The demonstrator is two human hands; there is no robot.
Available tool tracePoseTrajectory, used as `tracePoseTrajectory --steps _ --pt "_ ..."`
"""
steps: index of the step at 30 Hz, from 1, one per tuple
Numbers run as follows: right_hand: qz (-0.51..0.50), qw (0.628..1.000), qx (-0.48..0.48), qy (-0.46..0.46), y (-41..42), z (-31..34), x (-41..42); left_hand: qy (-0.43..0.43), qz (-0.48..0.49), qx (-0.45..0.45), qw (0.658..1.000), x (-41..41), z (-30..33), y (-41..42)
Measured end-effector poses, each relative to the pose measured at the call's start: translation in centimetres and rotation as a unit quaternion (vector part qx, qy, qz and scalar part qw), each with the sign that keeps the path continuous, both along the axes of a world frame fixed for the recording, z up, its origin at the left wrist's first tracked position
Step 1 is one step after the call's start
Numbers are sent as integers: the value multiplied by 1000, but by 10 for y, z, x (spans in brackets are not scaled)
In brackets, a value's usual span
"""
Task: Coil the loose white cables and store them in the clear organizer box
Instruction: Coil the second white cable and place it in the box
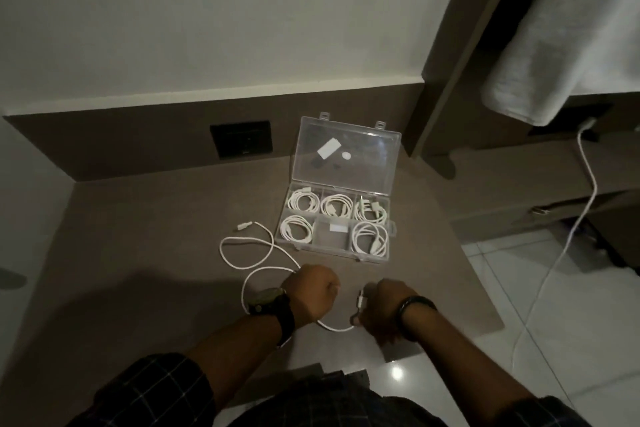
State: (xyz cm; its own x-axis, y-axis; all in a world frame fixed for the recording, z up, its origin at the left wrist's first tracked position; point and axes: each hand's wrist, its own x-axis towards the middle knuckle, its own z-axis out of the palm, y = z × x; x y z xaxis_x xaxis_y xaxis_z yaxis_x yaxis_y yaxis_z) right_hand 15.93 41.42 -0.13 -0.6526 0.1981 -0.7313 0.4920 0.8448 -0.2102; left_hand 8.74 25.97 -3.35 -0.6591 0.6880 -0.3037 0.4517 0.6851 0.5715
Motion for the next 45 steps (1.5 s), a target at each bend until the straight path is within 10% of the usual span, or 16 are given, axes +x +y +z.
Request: tracePoseTrajectory --steps 8,13,19,24,29,36,39,45 --pt "-180 977 -39 112 -24 -24 15 -167 113 35 979 9 -5 14" --pt "-190 970 -31 146 -34 -24 4 -337 256 134 896 7 -4 8" --pt "-310 855 -206 361 -47 3 -6 -413 338 255 806 -5 34 0" --pt "-343 743 -455 352 -68 43 -41 -362 342 416 761 -42 111 -8" --pt "-129 780 -524 318 -75 76 -78 -307 308 526 731 -74 194 -40" --pt "97 871 -272 397 -66 185 -176 -108 354 295 881 -86 199 -98" --pt "109 857 -316 392 -83 216 -184 -42 454 369 810 -100 199 -109" --pt "176 825 -445 300 -152 170 -144 -220 426 564 673 -126 249 -129"
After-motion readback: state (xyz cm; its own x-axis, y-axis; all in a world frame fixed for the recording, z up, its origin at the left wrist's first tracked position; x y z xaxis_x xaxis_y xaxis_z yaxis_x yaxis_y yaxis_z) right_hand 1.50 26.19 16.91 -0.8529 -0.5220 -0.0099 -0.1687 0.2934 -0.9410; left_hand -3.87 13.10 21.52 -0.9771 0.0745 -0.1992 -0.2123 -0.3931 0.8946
